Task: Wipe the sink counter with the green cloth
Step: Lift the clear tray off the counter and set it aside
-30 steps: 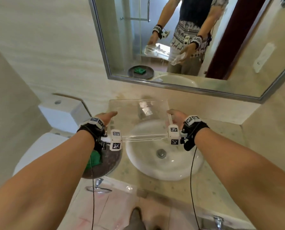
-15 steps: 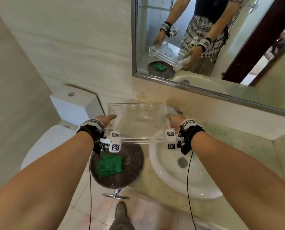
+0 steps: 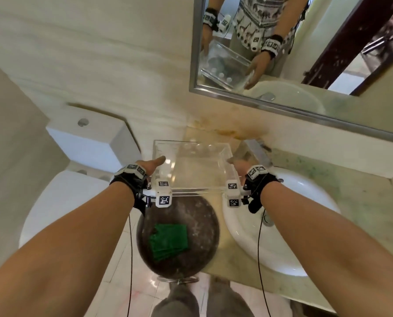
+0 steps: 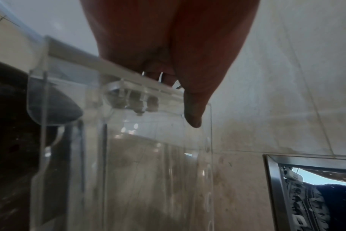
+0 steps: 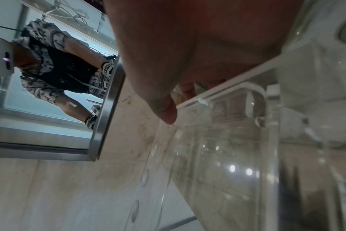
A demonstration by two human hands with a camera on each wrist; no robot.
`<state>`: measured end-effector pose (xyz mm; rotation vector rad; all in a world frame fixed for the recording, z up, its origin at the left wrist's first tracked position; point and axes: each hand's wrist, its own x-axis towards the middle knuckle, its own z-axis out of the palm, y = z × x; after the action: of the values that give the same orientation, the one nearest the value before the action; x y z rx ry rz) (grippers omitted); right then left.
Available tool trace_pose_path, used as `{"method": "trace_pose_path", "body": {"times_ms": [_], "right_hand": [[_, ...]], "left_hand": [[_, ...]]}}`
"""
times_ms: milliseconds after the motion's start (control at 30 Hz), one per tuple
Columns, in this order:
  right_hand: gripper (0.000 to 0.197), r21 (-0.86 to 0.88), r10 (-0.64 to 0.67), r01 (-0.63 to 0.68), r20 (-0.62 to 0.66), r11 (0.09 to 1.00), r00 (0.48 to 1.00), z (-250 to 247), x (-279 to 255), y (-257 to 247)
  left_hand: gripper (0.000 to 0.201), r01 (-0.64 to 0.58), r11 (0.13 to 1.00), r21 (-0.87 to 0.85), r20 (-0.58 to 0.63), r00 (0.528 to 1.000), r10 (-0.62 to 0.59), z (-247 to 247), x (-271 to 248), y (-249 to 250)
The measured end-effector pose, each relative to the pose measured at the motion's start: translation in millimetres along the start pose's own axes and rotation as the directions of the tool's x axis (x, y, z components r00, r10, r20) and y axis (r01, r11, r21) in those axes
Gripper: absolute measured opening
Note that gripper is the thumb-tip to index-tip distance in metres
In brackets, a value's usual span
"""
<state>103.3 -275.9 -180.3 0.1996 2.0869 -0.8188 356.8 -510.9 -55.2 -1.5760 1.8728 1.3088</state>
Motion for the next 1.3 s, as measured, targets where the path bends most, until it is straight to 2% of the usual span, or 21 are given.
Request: {"method": "trace_pose_path", "body": {"times_ms": [67,133,167,267,300,367,467,567,667,833,1067,1233,1300], "right_hand": [[0.100,-0.017,-0.013,0.013,0.016,1.000,1.000,4,36,6],[0.105,-0.006,0.017,-0.017,0.040,1.000,0.999,9,37,2],[0.101,-0.006,0.015,-0.015,0.032,1.000,0.999,11,19,-9],[0.068,-0.052,-0.117,0.117,-0.005,0.992,0.993,11,-50,-42],[0.065,-0.073,-0.123,0.121,-0.018,0.990,0.992,12,-50,-44],[0.072,-0.080,-0.116,0.113,-0.034,0.990,0.993,11,-51,-46],[0.053,-0.044,-0.138,0.136,-0.040,0.990,0.990,11,-45,-45],[0.065,0.117,-0.040,0.051,-0.088,0.992,0.995,12,-42,-43],[0.071,0.197,0.013,0.006,-0.097,0.980,0.995,15,-33,-35],[0.075,0.223,0.018,0.002,-0.089,0.975,0.996,17,-30,-37],[0.090,0.310,0.022,0.016,-0.119,0.951,0.993,20,-19,-46],[0.079,0.352,0.001,0.042,-0.119,0.935,0.993,21,-22,-48],[0.092,0.364,0.014,0.033,-0.125,0.931,0.992,24,-19,-48]], "left_hand": [[0.087,0.000,1.000,-0.016,-0.013,1.000,-0.001,1,13,4],[0.084,-0.007,0.999,-0.031,-0.018,1.000,0.006,3,23,9],[0.081,-0.023,0.999,-0.023,-0.010,1.000,0.023,5,30,13],[0.077,-0.092,0.995,0.040,0.007,0.996,0.092,8,57,20],[0.079,-0.100,0.994,0.047,0.004,0.995,0.100,9,64,24],[0.081,-0.100,0.994,0.045,-0.005,0.995,0.100,13,72,36],[0.078,-0.107,0.991,0.079,0.005,0.994,0.107,20,80,53],[0.076,-0.117,0.990,0.084,0.012,0.993,0.116,29,94,65],[0.078,-0.143,0.987,0.075,0.035,0.989,0.140,38,111,68],[0.084,-0.147,0.986,0.083,0.035,0.989,0.145,45,120,77],[0.085,-0.154,0.987,0.054,0.060,0.987,0.150,51,134,89],[0.086,-0.177,0.984,0.029,0.041,0.984,0.176,52,135,94],[0.086,-0.183,0.983,0.031,0.038,0.983,0.182,52,138,95]]}}
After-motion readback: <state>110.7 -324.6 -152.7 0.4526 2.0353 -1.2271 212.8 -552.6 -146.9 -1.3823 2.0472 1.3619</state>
